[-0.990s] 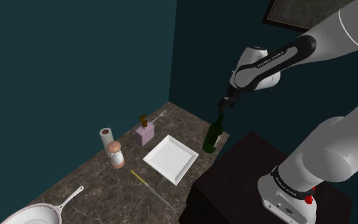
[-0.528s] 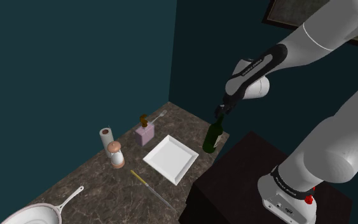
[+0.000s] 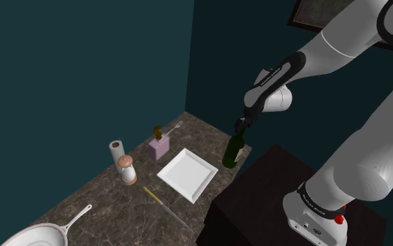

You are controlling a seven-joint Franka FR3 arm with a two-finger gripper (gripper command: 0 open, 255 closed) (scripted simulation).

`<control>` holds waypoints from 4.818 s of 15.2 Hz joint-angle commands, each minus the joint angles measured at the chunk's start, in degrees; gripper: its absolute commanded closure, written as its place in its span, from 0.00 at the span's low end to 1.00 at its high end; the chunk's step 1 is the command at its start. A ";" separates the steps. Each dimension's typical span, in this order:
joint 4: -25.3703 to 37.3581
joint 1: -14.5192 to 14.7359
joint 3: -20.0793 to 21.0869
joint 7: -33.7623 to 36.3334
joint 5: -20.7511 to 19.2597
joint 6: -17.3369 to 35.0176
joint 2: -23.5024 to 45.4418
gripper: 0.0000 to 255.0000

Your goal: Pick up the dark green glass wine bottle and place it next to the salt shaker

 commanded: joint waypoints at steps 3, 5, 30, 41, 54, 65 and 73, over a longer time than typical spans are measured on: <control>0.00 0.00 0.01 -0.02 0.04 0.03 0.03 1.00; 0.00 0.00 0.01 -0.02 0.04 0.03 0.03 1.00; 1.33 -2.23 -0.14 10.34 -13.48 -16.89 -16.54 1.00; 4.71 -3.20 1.16 12.30 -15.49 -27.36 -23.80 1.00; 10.74 -3.57 2.50 13.41 -16.07 -38.98 -29.46 1.00; 17.36 -3.53 3.41 13.91 -15.95 -48.11 -32.00 1.00; 22.97 -3.37 3.95 14.12 -15.72 -54.43 -32.71 1.00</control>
